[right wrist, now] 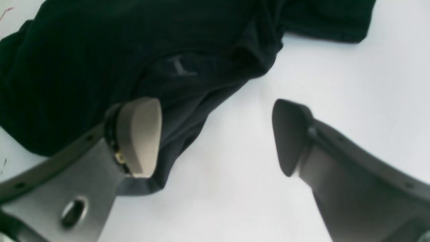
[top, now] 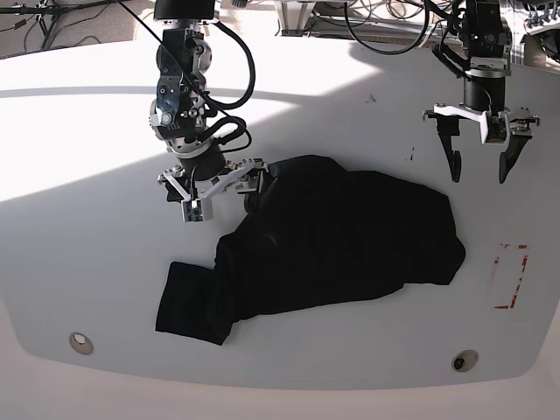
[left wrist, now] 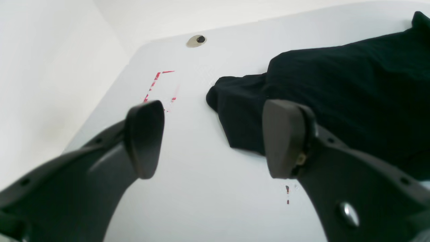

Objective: Fold the T-shirt properly
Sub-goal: 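Move the right gripper to the shirt edge nearest it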

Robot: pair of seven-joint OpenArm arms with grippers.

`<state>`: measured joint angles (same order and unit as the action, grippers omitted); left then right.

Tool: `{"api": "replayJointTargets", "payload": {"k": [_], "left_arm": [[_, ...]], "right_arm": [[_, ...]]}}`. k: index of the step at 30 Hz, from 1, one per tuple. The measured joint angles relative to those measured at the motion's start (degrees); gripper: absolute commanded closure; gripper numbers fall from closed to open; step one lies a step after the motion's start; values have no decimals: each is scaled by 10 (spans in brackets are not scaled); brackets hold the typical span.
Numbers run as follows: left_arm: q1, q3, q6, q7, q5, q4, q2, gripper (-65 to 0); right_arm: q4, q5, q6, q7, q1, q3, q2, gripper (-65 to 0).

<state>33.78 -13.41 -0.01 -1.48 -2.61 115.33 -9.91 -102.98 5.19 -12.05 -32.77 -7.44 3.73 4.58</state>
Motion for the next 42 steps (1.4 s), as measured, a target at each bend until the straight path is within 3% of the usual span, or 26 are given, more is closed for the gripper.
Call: {"api": "replayJointTargets", "payload": {"k": [10,20,23,35,42], "left_arm": [[2,1,-5,1,0,0,0,-470],[1,3,-5,2,0,0,0,-447],[0,3,-5,2,1,0,0,-446],[6,4,-2,-1,0,0,0,-447],[8,4,0,5,0,0,1,-447]], "right_arm": [[13,-7,4,39,-20,0,-11,-490],[34,-7,3,22,-23,-4,-12,-491],[47,-5,0,-13,-7,12,-2,-491],[94,-5,2,-18,53,83,45,-494],[114,18,2,-14,66,78,41,-490]]}}
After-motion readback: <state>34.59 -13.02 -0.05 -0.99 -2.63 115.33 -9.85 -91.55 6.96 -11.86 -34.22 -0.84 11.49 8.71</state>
